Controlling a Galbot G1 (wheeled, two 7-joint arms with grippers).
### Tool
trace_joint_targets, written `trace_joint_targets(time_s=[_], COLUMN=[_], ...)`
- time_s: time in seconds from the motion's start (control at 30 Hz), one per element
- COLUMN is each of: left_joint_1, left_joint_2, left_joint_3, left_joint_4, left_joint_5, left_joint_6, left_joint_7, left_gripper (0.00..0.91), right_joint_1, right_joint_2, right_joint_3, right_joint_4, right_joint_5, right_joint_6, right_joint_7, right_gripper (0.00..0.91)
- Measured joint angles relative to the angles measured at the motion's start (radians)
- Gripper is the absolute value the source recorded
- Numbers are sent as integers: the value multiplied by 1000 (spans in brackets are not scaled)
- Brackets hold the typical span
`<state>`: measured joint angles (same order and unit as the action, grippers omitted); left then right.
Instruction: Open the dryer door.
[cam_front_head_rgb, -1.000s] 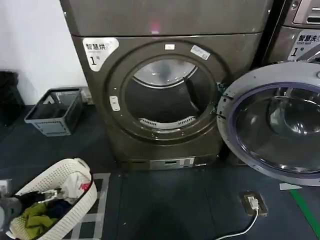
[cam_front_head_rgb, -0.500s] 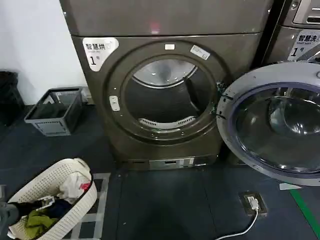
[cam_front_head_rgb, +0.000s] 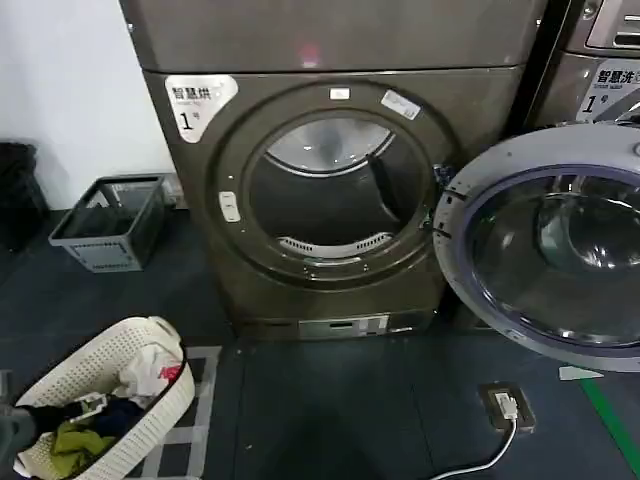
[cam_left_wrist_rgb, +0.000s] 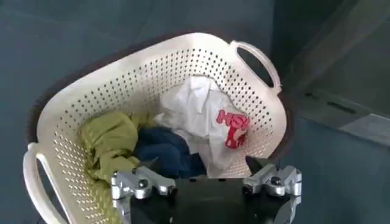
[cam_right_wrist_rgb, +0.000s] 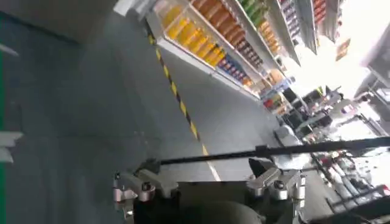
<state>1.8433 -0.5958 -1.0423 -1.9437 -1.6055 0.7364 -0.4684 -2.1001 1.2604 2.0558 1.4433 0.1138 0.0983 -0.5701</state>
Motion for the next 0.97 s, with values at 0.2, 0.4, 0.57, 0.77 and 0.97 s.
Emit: trace_joint_targets(time_s=[0.2,0.4,0.57,0.77,0.97], left_joint_1=[-2,-5,-10,-8,-7], left_joint_2=[-2,-1,1,-2,-6], left_joint_3=[8,17,21,21,24], left_joint_4=[1,1,2,1,-3], left_joint_5=[9,12,13,13,18], left_joint_6=[0,0,0,0,0], left_joint_7=[0,0,0,0,-1], left_gripper=[907,907,907,907,907], right_joint_1=[0,6,6,9,9], right_joint_2=[15,22,29,29,27], right_joint_3=[22,46,55,57,58], right_joint_4=[-9,-30,-33,-35,-43], right_joint_5=[-70,-130,-143,-145,-145], right_joint_6=[-23,-37,-33,-28,-21], right_joint_7=[28,60,60,55,51], right_gripper=[907,907,907,907,907])
